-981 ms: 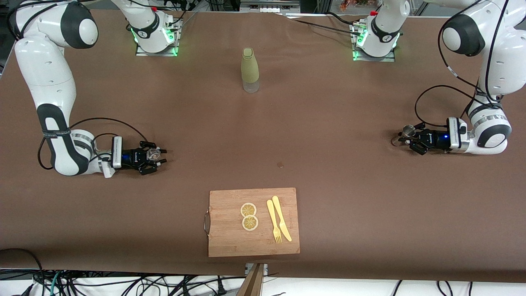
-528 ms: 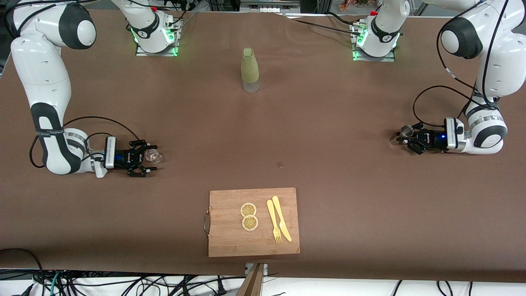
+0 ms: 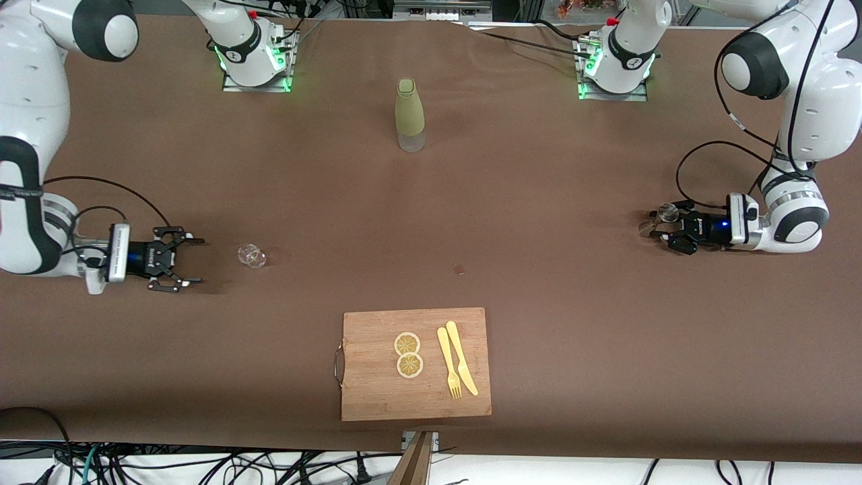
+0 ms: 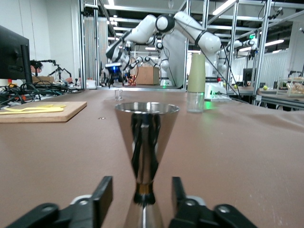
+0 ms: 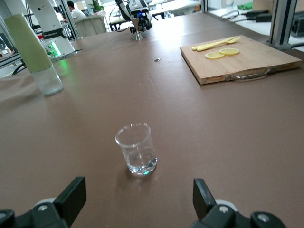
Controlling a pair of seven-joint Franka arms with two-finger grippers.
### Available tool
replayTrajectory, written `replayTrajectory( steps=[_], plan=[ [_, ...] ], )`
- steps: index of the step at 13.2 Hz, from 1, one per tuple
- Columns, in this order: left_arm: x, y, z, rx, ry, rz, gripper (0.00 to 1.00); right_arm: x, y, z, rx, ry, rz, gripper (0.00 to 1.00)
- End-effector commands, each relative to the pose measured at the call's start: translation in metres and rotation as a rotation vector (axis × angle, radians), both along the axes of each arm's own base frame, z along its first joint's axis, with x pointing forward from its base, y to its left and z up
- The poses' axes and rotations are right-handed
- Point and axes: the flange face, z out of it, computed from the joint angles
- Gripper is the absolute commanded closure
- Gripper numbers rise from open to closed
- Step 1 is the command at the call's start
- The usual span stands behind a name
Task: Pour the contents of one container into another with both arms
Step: 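Open both grippers and release the glass cup and jigger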
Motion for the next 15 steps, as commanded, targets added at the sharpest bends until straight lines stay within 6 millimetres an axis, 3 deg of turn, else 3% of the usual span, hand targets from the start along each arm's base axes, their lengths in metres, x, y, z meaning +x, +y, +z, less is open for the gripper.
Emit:
replayTrajectory(
  steps=[1,4,7,10,11,15],
  plan=[
    [0.004,0.038,0.014,0.108,-0.136,-0.090,0.00,0.005,-0.002,0.057,-0.121,0.153,-0.058,0.00],
    [0.044,0.071,0.063,0.323,0.042,-0.112,0.00,0.009,-0.009,0.100,-0.261,0.261,-0.144,0.00],
    [0.069,0.075,0.154,0.528,0.354,-0.029,0.00,0.010,0.003,0.167,-0.433,0.391,-0.248,0.00],
    [0.089,0.049,0.217,0.645,0.634,0.096,0.00,0.005,0.021,0.242,-0.662,0.442,-0.387,0.00],
    [0.097,0.033,0.241,0.683,0.718,0.140,0.00,0.002,0.036,0.267,-0.722,0.455,-0.432,0.00],
    [0.126,-0.059,0.347,0.952,0.980,0.375,0.00,-0.031,0.063,0.326,-0.963,0.625,-0.756,0.00]
  ],
)
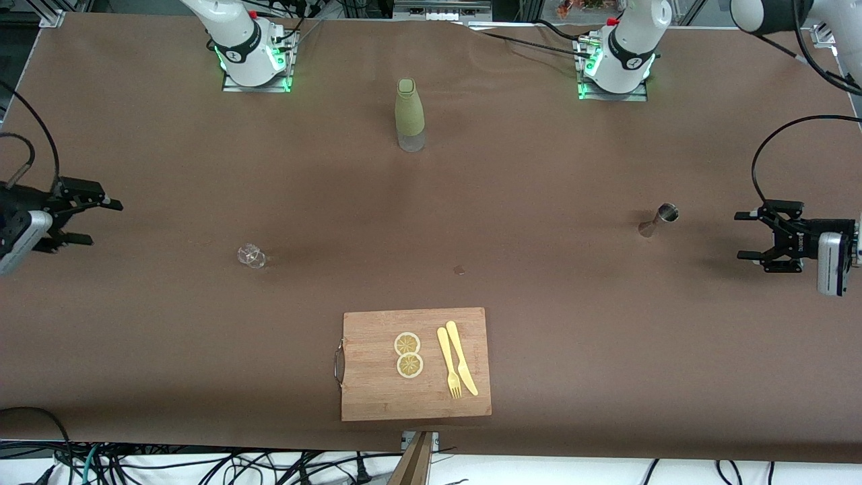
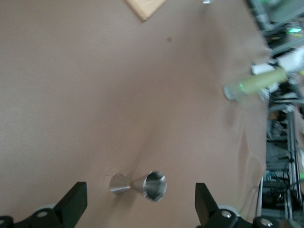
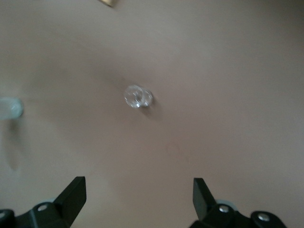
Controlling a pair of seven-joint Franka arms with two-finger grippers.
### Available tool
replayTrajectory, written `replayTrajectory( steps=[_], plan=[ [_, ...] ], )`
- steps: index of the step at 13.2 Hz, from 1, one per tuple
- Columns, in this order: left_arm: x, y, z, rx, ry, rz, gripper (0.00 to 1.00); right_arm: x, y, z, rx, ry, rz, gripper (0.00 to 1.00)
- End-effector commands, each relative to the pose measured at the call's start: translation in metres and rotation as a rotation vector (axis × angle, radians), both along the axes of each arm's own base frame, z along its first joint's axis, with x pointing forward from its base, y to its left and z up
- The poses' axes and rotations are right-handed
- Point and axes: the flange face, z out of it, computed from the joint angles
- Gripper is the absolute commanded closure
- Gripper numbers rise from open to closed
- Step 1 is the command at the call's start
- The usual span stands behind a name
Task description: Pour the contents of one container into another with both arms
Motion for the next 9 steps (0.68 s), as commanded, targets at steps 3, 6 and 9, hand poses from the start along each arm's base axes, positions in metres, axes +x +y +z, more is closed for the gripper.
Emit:
replayTrajectory(
  steps=[3,6,9],
  plan=[
    [0.008,-0.118,0.111,0.405,0.109,0.152,0.00,-0.040,0.024,0.033,-0.235,0.056,-0.250,0.00],
    [0.008,-0.134,0.149,0.533,-0.011,0.116,0.00,-0.057,0.070,0.042,-0.347,0.067,-0.409,0.00],
    [-0.001,-0.129,0.203,0.556,-0.119,0.160,0.00,-0.077,0.078,0.051,-0.361,0.052,-0.431,0.00]
  ],
)
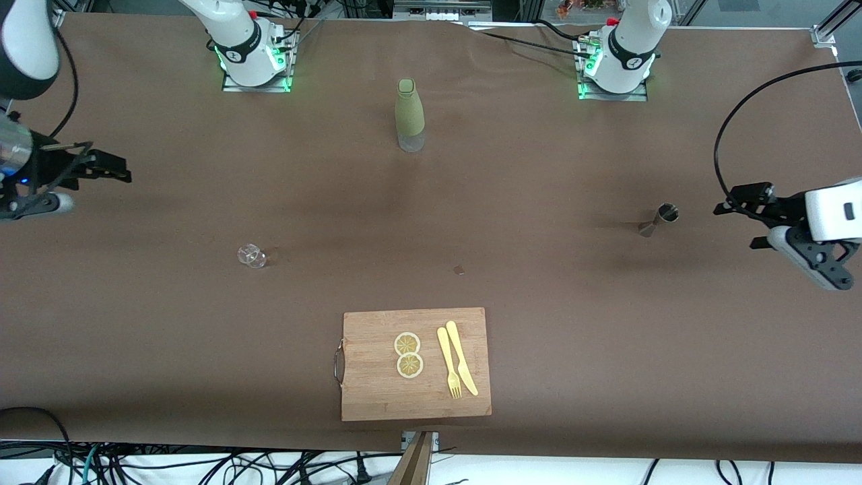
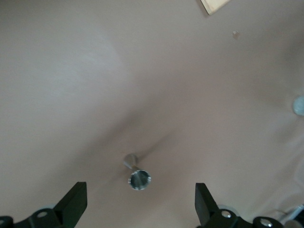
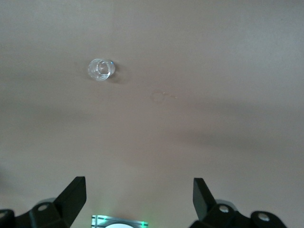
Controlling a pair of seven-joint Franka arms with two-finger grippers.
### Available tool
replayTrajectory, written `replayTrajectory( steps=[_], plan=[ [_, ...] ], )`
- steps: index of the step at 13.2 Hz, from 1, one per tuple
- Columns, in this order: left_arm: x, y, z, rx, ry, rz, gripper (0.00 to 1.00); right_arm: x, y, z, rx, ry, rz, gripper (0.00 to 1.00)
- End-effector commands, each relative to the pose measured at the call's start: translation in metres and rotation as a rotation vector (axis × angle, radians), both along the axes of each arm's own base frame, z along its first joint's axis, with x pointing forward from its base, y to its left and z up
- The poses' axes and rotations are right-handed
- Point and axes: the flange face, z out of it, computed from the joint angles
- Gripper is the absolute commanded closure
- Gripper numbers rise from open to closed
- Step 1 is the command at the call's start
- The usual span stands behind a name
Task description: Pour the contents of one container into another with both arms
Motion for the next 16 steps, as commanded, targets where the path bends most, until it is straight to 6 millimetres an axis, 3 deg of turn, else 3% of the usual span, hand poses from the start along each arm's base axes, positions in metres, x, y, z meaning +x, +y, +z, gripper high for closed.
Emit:
replayTrajectory(
  steps=[1,3,5,7,9,12,16],
  plan=[
    [-0.012,0.007,0.053,0.065,-0.088,0.023,0.00,-0.024,-0.012,0.011,-0.021,-0.031,-0.036,0.00],
    [-0.017,0.008,0.071,0.136,-0.070,0.214,0.00,-0.032,-0.011,0.023,-0.015,-0.052,-0.055,0.00],
    [-0.023,-0.029,0.082,0.169,-0.034,0.370,0.00,-0.022,-0.005,0.028,-0.021,-0.050,-0.048,0.00],
    [-0.024,-0.072,0.080,0.274,-0.032,0.393,0.00,-0.016,-0.008,0.028,-0.012,-0.050,-0.099,0.00],
    [-0.026,-0.100,0.082,0.306,-0.035,0.464,0.00,-0.017,-0.001,0.031,0.001,-0.052,-0.089,0.00],
    [-0.025,-0.108,0.081,0.300,-0.025,0.531,0.00,-0.017,-0.005,0.030,0.003,-0.049,-0.094,0.00],
    [-0.022,-0.100,0.080,0.298,-0.029,0.543,0.00,-0.015,-0.005,0.030,0.002,-0.055,-0.095,0.00]
  ],
)
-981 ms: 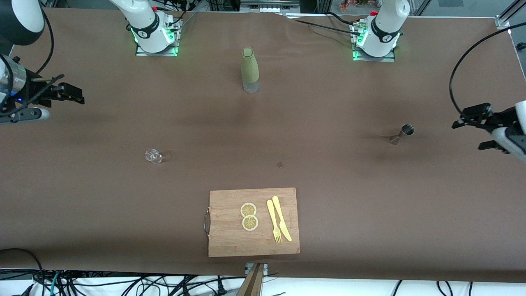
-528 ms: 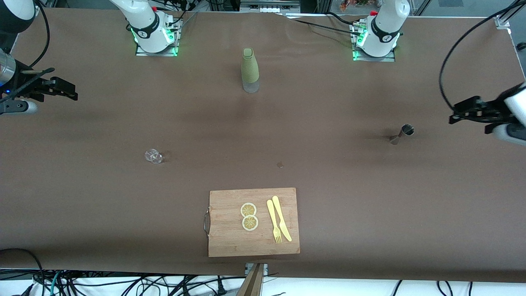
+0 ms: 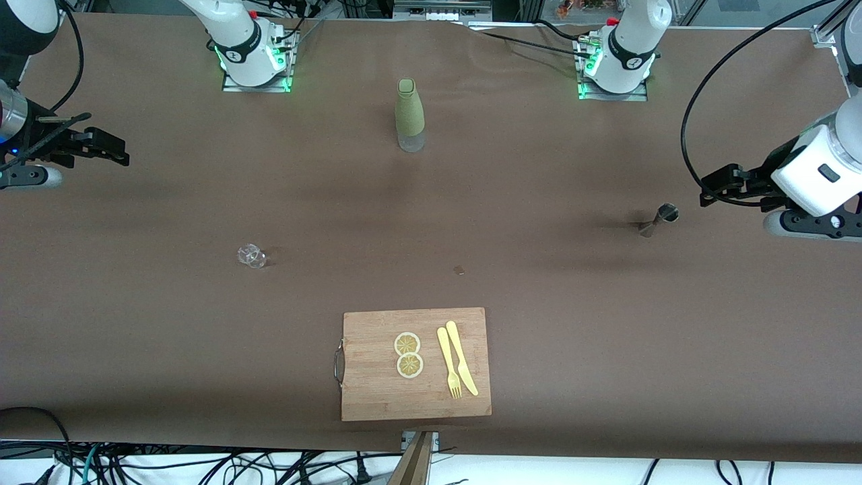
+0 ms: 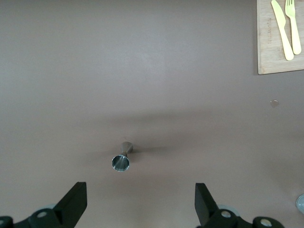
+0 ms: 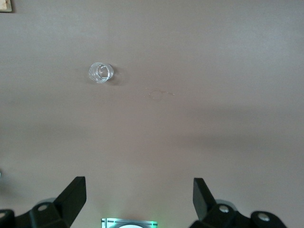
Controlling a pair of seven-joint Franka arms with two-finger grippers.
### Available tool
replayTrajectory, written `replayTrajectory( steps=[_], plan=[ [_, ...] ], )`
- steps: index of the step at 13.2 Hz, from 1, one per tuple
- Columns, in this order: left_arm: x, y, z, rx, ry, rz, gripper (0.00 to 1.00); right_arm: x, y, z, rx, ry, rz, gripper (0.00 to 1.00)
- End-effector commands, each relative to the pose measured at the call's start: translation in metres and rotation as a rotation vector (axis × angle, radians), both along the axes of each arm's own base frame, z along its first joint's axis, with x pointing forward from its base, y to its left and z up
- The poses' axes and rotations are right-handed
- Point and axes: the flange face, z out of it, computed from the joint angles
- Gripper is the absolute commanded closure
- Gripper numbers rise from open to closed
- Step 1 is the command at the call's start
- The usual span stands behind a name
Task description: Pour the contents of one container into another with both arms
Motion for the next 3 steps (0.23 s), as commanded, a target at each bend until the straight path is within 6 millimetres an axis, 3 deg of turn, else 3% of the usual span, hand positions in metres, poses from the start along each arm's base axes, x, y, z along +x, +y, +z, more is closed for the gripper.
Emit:
replayTrajectory(
  steps=[1,3],
  plan=[
    [0.0022,0.0048,0.0033,0.020,-0.009,0.020,0.00,0.0027,0.0010,0.0043,0.011,-0.003,-0.020,0.00],
    [0.0025,0.0055,0.0035,0.018,-0.010,0.020,0.00,0.0029,0.0001,0.0044,0.011,-0.005,-0.020,0.00]
  ],
)
